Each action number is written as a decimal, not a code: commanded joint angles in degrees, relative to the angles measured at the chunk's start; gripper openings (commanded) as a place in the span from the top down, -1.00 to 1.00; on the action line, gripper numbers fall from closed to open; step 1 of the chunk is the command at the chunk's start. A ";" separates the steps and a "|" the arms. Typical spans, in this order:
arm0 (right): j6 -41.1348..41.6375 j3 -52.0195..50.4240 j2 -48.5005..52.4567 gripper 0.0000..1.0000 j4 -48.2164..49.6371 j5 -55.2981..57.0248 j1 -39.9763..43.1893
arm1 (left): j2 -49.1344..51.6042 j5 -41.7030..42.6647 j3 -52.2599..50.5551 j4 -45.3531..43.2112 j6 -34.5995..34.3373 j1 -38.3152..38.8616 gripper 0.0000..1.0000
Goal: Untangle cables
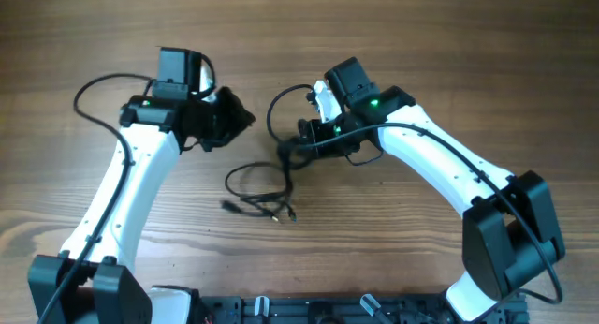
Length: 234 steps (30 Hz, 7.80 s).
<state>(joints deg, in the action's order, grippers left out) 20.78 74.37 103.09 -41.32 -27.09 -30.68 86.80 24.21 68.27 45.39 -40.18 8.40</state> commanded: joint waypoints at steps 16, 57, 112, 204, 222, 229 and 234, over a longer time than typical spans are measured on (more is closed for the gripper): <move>-0.07 0.39 0.00 -0.99 -1.16 0.04 28.61 | 1.38 -42.49 -10.88 -8.81 -30.05 39.82 0.42; -19.47 0.42 -11.93 -0.89 -1.20 -18.03 28.61 | -2.60 52.96 -12.98 -8.76 52.06 9.53 0.92; 0.48 0.39 -9.53 0.91 11.21 -46.90 37.77 | 1.73 22.29 -12.98 -24.65 29.27 7.54 0.92; -11.80 4.50 -9.62 0.91 -3.41 -14.01 19.28 | 1.73 -3.89 -12.98 -8.44 -3.26 7.61 0.92; 9.35 3.93 -8.44 0.91 4.26 28.50 27.50 | 1.73 -4.28 -12.98 -4.87 13.44 11.37 0.92; -3.04 4.22 -1.70 -0.83 -2.99 15.78 27.65 | 1.73 -4.31 -12.98 -6.58 12.94 11.26 0.92; -15.65 4.83 -7.87 -0.83 -7.61 -13.27 27.04 | 1.73 -4.31 -12.98 -7.08 12.76 11.26 0.92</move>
<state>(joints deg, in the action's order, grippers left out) 10.35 77.62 98.78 -47.62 -27.22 -2.85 88.29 20.62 55.57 38.94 -28.10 19.81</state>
